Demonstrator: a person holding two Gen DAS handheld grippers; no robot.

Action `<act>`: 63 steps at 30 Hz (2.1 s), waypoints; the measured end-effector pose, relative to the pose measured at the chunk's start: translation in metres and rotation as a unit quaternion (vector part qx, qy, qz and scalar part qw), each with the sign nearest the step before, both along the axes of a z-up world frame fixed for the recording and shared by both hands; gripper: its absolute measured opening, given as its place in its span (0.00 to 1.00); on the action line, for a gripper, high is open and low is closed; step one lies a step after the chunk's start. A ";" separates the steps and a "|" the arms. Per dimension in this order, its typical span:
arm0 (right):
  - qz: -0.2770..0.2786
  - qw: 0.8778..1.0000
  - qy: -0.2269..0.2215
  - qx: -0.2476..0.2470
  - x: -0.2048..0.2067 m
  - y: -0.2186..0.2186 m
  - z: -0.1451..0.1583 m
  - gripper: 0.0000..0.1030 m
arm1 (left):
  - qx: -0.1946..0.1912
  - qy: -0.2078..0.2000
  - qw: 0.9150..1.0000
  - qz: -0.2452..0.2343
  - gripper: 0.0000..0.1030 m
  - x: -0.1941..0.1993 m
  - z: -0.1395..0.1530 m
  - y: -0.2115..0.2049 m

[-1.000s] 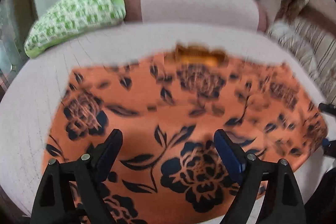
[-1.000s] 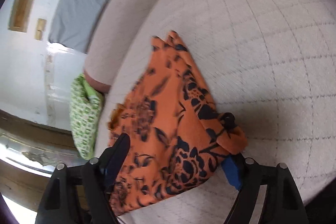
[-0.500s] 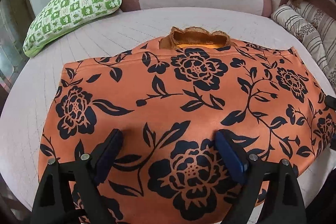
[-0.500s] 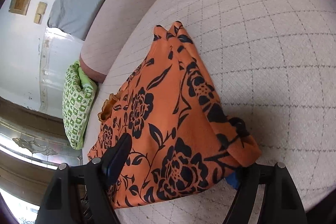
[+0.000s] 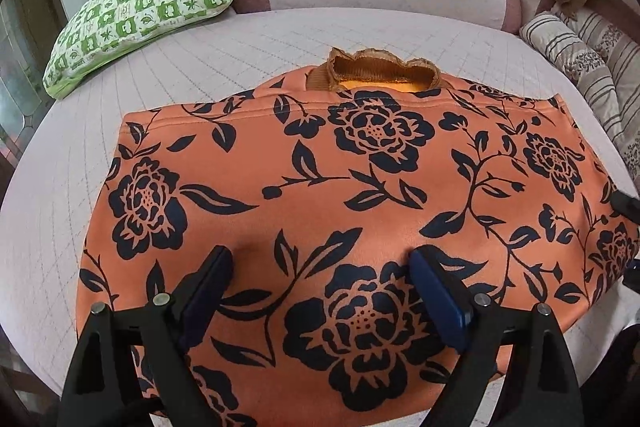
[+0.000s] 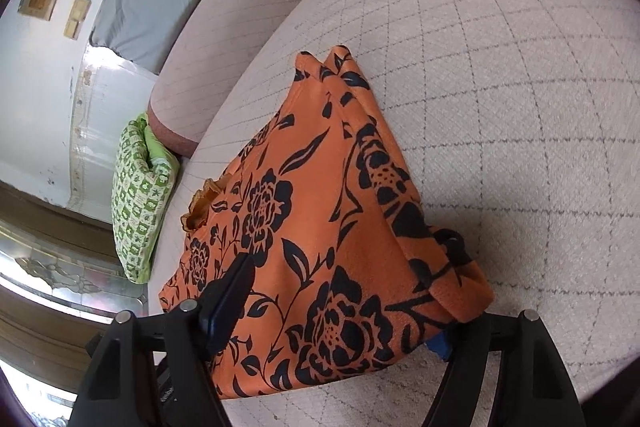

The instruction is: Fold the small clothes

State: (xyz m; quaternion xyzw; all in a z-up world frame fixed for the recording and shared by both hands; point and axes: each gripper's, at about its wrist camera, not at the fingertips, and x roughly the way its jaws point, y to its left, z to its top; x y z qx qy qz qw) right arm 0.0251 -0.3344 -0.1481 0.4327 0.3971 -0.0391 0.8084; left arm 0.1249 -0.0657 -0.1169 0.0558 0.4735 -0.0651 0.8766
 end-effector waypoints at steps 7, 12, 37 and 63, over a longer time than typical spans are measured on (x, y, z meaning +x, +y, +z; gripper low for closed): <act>0.003 1.000 0.015 -0.016 0.007 -0.003 -0.004 0.52 | -0.006 -0.007 1.000 -0.005 0.90 -0.001 -0.003 0.002; 0.022 0.998 0.039 -0.051 0.016 0.000 0.000 0.25 | -0.028 -0.097 0.994 0.046 0.90 -0.029 0.033 0.036; 0.372 0.892 -0.009 -0.255 0.088 0.390 0.007 0.14 | -0.179 -0.156 0.920 0.312 0.82 -0.122 0.039 0.290; 0.349 0.918 -0.122 -0.141 0.083 0.382 0.078 0.13 | -0.207 -0.146 0.924 0.285 0.82 -0.116 0.031 0.283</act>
